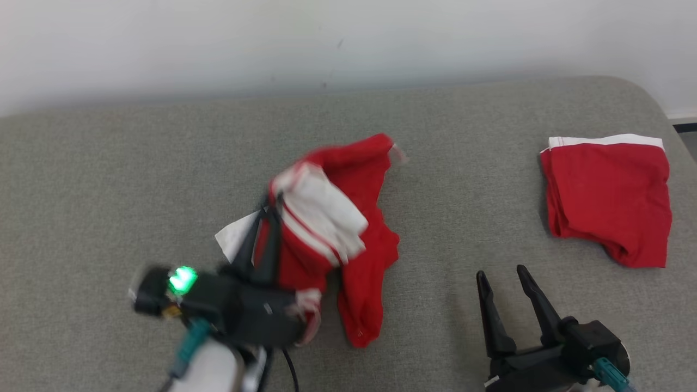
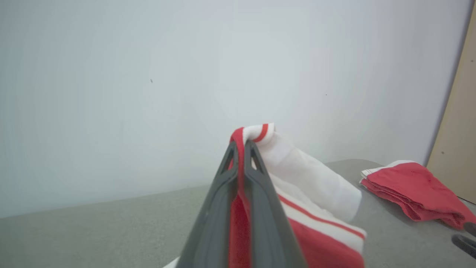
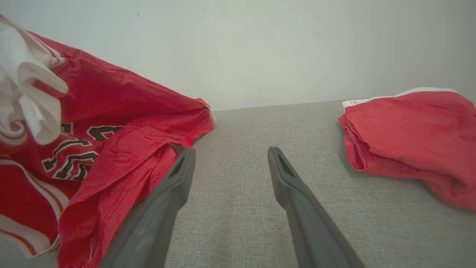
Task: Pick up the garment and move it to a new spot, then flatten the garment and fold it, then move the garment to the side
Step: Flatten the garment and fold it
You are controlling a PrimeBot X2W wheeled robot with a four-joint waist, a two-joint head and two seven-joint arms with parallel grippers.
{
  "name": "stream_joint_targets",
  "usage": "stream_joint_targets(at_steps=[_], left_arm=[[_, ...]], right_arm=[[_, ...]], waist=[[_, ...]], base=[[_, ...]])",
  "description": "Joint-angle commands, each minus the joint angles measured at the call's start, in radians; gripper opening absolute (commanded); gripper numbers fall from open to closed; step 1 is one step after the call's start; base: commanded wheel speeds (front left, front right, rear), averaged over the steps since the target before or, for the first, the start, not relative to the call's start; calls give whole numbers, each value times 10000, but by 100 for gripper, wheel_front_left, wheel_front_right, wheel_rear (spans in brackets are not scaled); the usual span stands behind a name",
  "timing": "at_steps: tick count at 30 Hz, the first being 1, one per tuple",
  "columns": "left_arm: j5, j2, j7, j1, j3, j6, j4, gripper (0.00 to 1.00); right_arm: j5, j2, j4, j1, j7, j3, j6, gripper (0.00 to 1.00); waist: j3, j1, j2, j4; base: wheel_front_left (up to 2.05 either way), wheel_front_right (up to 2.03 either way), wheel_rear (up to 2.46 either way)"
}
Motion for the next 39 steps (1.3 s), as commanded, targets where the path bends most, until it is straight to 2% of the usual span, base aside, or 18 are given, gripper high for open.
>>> stream_joint_targets(at_steps=[1, 5, 7, 11, 14, 15, 16, 17, 20, 24, 35, 39], left_arm=[[98, 155, -32, -759, 349, -183, -235, 0], [89, 521, -32, -1941, 1259, -350, 138, 0], [-14, 839, -32, -2744, 1729, -484, 1110, 0], [191, 1888, 8, -4592, 2197, -770, 3693, 0], [260, 2624, 273, -5543, 2480, -705, 5482, 0], [251, 2783, 343, -5736, 2587, -626, 6050, 9], [168, 2834, 368, -5896, 2705, -526, 6483, 85], [113, 2846, 305, -6057, 2780, -422, 6772, 100], [-15, 2880, 93, -6137, 2957, -259, 7357, 100], [-212, 2554, -28, -5586, 3127, 4, 7522, 100], [-253, 831, -28, -2325, 3659, 138, 3863, 100], [-30, 386, -30, -940, 3471, -76, 3009, 100]], right_arm=[[148, 62, 20, -141, -43, 108, -21, 100], [299, 86, -22, -325, -43, 312, -22, 100], [360, 91, -40, -442, -43, 420, -21, 100], [446, 98, -47, -710, -42, 628, -21, 100], [518, 115, -34, -903, -44, 805, -22, 100], [556, 124, -21, -947, -42, 819, -22, 100], [565, 137, -29, -1003, -42, 885, -21, 100], [583, 155, -48, -1047, -44, 897, -21, 100], [626, 167, -76, -1062, -44, 837, -22, 100], [570, 189, -44, -1082, -44, 863, -21, 100], [439, 1, 70, -772, -42, 1078, -21, 100], [446, -37, 138, -595, -44, 1287, -21, 100]], waist=[[138, -1, 0, 88], [287, -1, 0, 29], [420, -1, 0, -72], [802, -1, 0, -395], [1155, -1, 0, -726], [1237, -1, 0, -795], [1322, -1, 0, -870], [1375, -1, 0, -911], [1447, -1, 0, -919], [1343, -1, 0, -703], [214, -1, 0, 315], [-293, -1, 0, 653]], base=[[0, 0, 0], [0, 0, 0], [0, 0, 0], [0, 0, 0], [0, 0, 0], [0, 0, 0], [0, 0, 0], [0, 0, 0], [0, 0, 0], [0, 0, 0], [0, 0, 0], [0, 0, 0]])
